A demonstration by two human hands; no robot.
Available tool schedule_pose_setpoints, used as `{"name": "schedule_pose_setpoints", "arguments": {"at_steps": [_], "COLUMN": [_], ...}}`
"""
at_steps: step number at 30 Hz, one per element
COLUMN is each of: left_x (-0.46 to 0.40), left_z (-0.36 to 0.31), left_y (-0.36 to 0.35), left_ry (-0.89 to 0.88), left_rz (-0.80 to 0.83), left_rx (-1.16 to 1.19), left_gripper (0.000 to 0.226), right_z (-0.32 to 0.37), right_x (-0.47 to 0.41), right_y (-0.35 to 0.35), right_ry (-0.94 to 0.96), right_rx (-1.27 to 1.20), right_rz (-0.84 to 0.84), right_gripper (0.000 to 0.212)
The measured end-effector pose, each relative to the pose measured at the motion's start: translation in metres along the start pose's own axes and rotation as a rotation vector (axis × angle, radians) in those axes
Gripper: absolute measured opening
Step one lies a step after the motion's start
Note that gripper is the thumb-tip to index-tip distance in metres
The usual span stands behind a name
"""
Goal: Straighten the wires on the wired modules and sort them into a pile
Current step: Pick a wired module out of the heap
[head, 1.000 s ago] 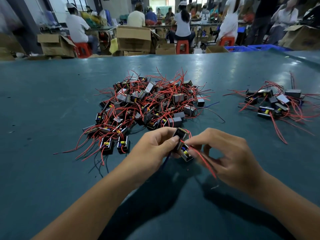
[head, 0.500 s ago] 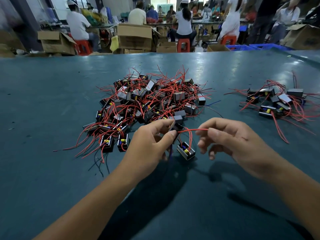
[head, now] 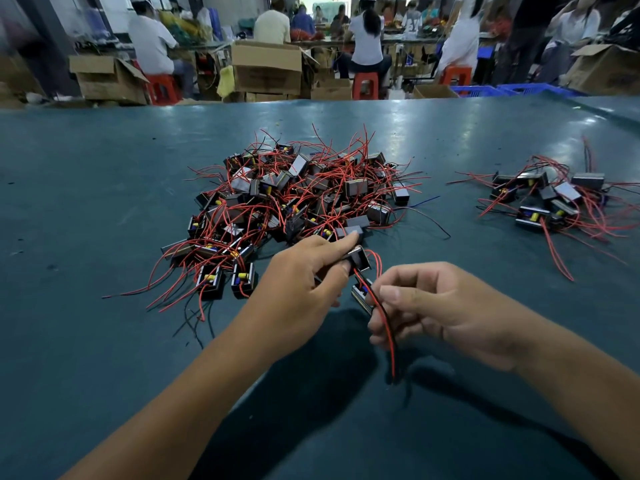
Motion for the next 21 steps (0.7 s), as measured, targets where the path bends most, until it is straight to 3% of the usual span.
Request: {"name": "schedule_pose_setpoints", "arguments": {"at_steps": [5, 8, 15, 21], "left_x": [-0.001, -0.002, -0.003, -0.001], "left_z": [0.007, 0.008, 0.004, -0.001], "left_y": [-0.001, -0.002, -0.005, -0.006], "left_ry": [0.067, 0.102, 0.079, 0.029], "left_rz": [0.072, 0.089, 0.128, 0.2], "left_rx": [0.025, 0.061, 0.054, -0.005], "left_gripper": [0.042, 0.037, 0.034, 0.035], "right_z": [-0.002, 0.001, 0.009, 0.02], "right_x": [0.0, -0.001, -0.001, 0.002], "right_y": [0.004, 0.011, 0.02, 0.028], "right_ry": [-0.035, -0.01, 0.057, 0.175], "right_rx": [-0.012, 0.09, 0.214, 0.538], "right_rz": [-0.108, -0.166, -0.234, -0.234], "right_gripper": [0.009, 0.024, 0.03, 0.02]}}
Point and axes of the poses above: each hand's wrist, its own x-axis away from the middle knuckle, its own y-axis out of the back of the hand, z = x × y, the point moved 5 cm from there along -x, towards the middle knuckle, and after that the axes turned 9 degrees about y, right-handed, at the moved point
